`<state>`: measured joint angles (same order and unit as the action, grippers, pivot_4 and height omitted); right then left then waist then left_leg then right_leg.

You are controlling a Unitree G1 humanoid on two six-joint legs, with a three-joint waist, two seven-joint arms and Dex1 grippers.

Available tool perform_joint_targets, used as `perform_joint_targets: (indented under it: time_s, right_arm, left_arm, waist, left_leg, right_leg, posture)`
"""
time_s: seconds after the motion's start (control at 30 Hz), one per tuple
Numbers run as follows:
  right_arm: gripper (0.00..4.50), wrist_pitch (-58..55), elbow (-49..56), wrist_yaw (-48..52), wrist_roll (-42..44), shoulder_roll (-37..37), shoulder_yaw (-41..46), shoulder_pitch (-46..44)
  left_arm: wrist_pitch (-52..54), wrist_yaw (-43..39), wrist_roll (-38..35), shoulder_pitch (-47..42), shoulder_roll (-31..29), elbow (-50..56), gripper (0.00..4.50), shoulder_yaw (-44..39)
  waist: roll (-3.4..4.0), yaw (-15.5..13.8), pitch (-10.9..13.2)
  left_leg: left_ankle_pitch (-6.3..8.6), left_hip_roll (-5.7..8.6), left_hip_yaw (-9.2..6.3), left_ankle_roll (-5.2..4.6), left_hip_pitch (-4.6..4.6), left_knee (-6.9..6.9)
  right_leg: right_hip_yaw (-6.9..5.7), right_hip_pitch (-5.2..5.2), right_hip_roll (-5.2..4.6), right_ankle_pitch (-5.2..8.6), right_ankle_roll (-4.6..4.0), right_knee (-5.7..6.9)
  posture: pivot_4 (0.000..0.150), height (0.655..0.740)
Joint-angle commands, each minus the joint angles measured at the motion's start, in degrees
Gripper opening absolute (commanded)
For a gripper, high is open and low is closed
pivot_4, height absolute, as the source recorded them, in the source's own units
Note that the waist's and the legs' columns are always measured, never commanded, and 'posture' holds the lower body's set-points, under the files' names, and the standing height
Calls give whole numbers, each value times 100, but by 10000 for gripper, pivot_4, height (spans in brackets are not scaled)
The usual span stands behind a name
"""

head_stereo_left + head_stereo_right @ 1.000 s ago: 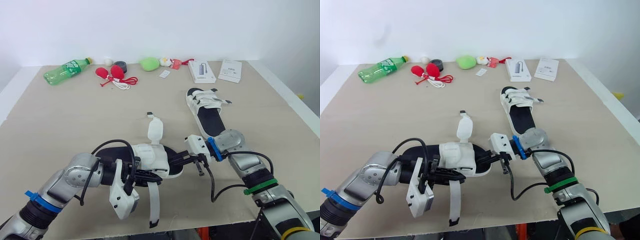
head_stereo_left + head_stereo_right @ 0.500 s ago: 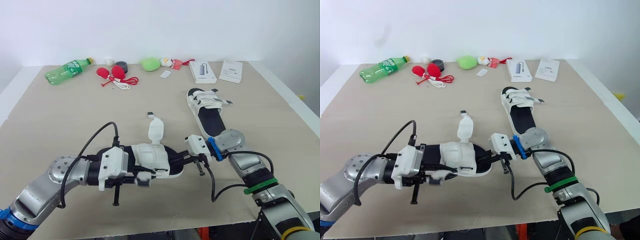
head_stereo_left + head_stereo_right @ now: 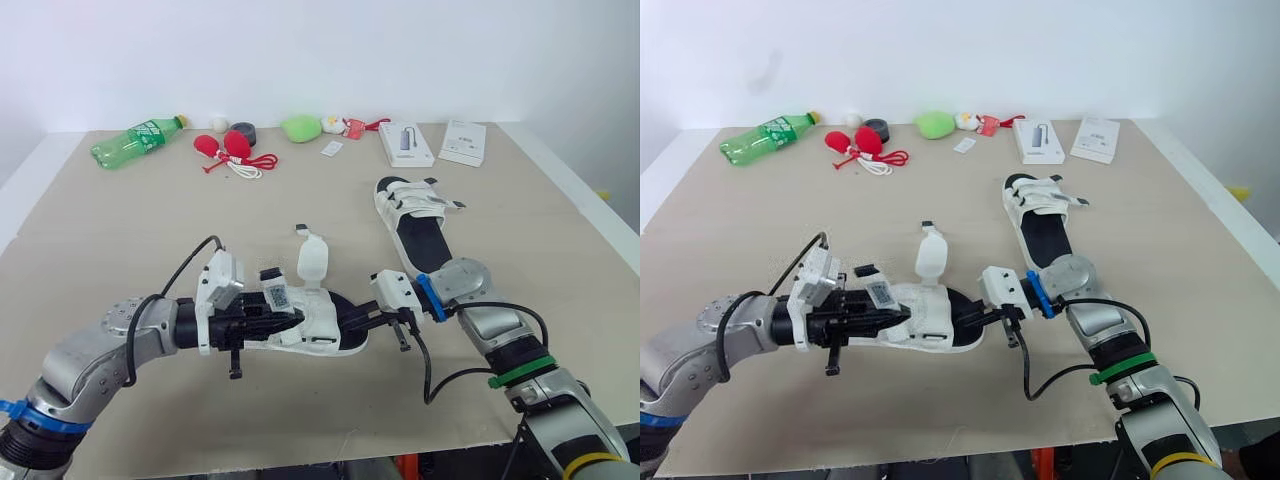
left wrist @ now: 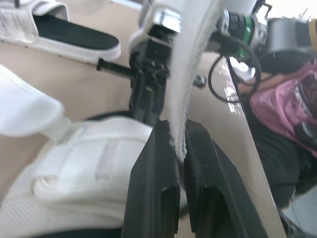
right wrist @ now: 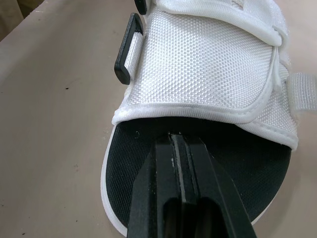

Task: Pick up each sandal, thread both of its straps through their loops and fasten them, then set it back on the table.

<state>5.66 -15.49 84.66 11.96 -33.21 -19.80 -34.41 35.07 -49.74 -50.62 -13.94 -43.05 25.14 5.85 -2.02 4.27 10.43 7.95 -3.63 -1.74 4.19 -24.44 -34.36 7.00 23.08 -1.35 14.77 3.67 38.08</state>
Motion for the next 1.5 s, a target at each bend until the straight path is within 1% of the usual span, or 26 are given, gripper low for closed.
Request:
perform_joint_targets:
  time_s: [0.03, 0.1, 0.37, 0.63, 0.9, 1.07, 1.43, 1.47, 1.5]
  right_arm:
    - [0, -47, -192, -19, -322, -135, -61, 50]
    - [0, -46, -202, -23, -320, -129, -59, 43]
    - [0, -34, -232, -67, -329, -100, -63, 36]
    - [0, -63, -184, -125, -322, -109, -45, 70]
    - [0, -153, -22, -194, -298, -168, -18, 169]
    - [0, -214, 67, -235, -288, -190, -4, 214]
    - [0, -248, 94, -243, -279, -179, -39, 205]
    - [0, -242, 84, -238, -281, -178, -40, 198]
    - [0, -231, 69, -229, -284, -178, -42, 189]
  left_arm:
    - [200, 81, -7, -224, 126, -117, 2826, -191]
    - [240, 45, 93, -300, 179, -213, 2826, -169]
    - [-6, -553, 691, -804, 296, -993, 2826, -33]
    - [-43, -967, 982, -1184, 543, -1280, 2826, 132]
    - [-162, -1305, 1443, -1416, 710, -1720, 2826, 323]
    - [-283, -1384, 1771, -1400, 779, -1901, 2826, 365]
    - [-44, -1198, 1845, -1278, 861, -1979, 2826, 222]
    - [-29, -1189, 1847, -1279, 862, -2008, 4983, 209]
    - [-110, -1120, 1921, -1292, 889, -2089, 4983, 184]
  waist:
    - [0, 0, 0]
    - [0, 1, 0]
    - [0, 1, 0]
    - [0, 3, 0]
    - [0, 4, 0]
    - [0, 4, 0]
    - [0, 5, 0]
    - [0, 4, -1]
    - [0, 5, 0]
  left_leg:
    - [0, 0, -1, 0, 0, 0]
    - [0, 0, -1, 0, 0, 0]
    - [0, 3, -2, 0, -1, -4]
    - [0, 2, -3, 0, -2, -3]
    - [-1, 3, -3, -1, -3, -5]
    - [-1, 3, -4, -1, -4, -5]
    - [-1, 3, -5, -1, -3, -6]
    - [-1, 3, -5, -1, -3, -6]
    - [-1, 2, -5, -1, -3, -6]
  right_leg:
    - [0, 0, 0, 0, 1, 0]
    - [0, -1, 0, -1, 2, 0]
    - [0, -1, 0, -2, 3, 0]
    - [0, -2, 1, -5, 7, 0]
    - [1, -2, 1, -7, 11, 0]
    - [1, -3, 1, -7, 11, 0]
    - [1, -4, 2, -8, 12, 0]
    - [1, -4, 2, -8, 12, 0]
    - [1, -4, 2, -8, 12, 0]
  posture:
    - [1500, 7400]
    - [1500, 7400]
    - [1500, 7400]
    - [1500, 7400]
    - [1500, 7400]
    - [1500, 7400]
    - [1500, 7400]
    - [1500, 7400]
    - [1500, 7400]
